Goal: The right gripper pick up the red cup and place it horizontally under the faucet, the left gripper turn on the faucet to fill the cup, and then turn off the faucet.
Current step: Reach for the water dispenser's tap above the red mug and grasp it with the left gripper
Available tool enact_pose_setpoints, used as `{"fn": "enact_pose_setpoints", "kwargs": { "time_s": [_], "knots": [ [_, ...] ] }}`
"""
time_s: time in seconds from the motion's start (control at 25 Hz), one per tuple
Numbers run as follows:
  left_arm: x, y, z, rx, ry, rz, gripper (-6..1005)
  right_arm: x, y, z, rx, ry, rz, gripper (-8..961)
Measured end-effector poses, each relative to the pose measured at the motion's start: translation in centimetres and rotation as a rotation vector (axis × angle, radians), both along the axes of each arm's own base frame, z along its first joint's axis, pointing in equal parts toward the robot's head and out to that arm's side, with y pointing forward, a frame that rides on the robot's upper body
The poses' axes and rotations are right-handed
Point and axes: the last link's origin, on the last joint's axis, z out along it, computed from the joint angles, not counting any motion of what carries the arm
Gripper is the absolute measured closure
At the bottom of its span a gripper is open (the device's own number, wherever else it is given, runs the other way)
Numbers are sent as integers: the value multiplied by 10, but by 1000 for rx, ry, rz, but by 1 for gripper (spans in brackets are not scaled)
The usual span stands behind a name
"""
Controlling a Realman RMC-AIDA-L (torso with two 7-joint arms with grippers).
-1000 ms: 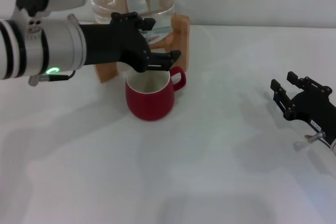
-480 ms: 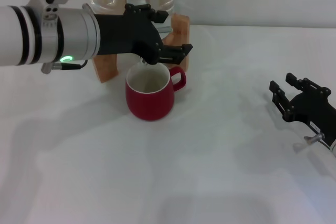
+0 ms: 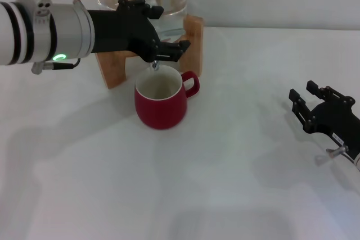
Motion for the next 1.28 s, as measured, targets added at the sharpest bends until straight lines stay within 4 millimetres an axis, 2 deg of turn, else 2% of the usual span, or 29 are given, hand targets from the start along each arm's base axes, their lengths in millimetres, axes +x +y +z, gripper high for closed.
{"fn": "enact_pose_setpoints", "kwargs": {
  "time_s": [0.28,0.96,1.28],
  "knots": [
    [-2,2,-3,-5,12,-6,123,0,0,0,0,1,1,559],
    [13,20,-22,-45,30,-57,123,-1,-1,-1,-1,5,-1,559],
    [13,27,-26,-35,26,-55,124,0,-1,-1,-1,5,-1,559]
  ]
}}
